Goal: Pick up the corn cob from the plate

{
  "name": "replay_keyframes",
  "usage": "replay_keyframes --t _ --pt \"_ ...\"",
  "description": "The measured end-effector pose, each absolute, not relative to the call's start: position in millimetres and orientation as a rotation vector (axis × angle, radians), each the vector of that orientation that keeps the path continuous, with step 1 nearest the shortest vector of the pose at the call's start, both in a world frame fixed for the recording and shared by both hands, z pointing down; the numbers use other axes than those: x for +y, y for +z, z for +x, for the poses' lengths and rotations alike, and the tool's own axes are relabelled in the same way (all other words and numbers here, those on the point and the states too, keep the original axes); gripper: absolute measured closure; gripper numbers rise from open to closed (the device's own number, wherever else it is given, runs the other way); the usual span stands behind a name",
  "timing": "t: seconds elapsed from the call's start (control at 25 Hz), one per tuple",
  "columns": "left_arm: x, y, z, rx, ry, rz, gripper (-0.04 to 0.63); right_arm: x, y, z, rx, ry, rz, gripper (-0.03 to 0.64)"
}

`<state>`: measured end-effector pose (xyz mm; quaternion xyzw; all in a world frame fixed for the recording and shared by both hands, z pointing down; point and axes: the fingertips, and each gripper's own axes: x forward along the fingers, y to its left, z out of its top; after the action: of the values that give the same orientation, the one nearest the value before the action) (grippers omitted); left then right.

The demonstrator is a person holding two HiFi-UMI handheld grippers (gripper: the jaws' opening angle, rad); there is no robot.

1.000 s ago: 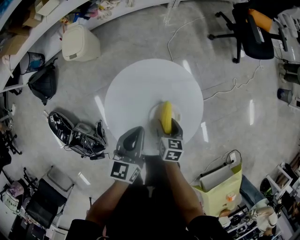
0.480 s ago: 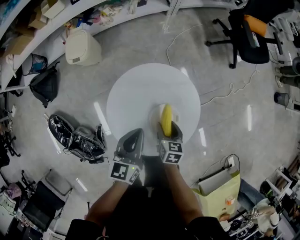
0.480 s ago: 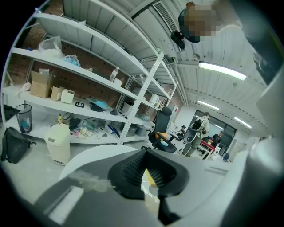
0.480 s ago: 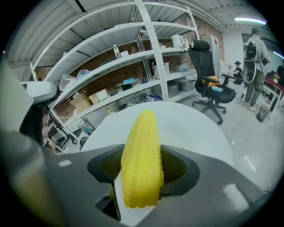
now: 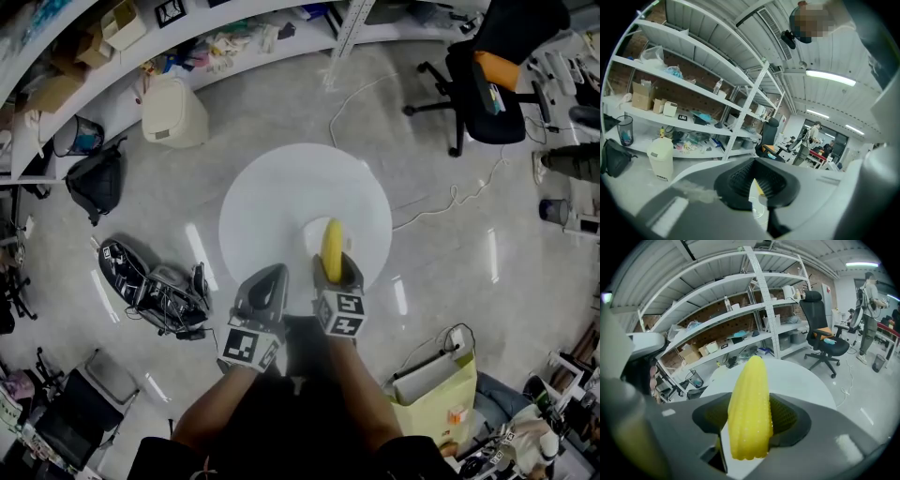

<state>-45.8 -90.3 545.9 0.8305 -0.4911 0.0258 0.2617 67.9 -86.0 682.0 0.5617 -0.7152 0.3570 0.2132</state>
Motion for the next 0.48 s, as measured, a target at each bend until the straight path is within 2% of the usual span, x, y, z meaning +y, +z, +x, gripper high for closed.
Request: replay_keyframes --t 0.48 --pt "-65.1 510.0 -47.9 -1.336 0.036 2.316 0.594 -72.3 626.4 69.9 -2.064 0.936 1.618 0.365"
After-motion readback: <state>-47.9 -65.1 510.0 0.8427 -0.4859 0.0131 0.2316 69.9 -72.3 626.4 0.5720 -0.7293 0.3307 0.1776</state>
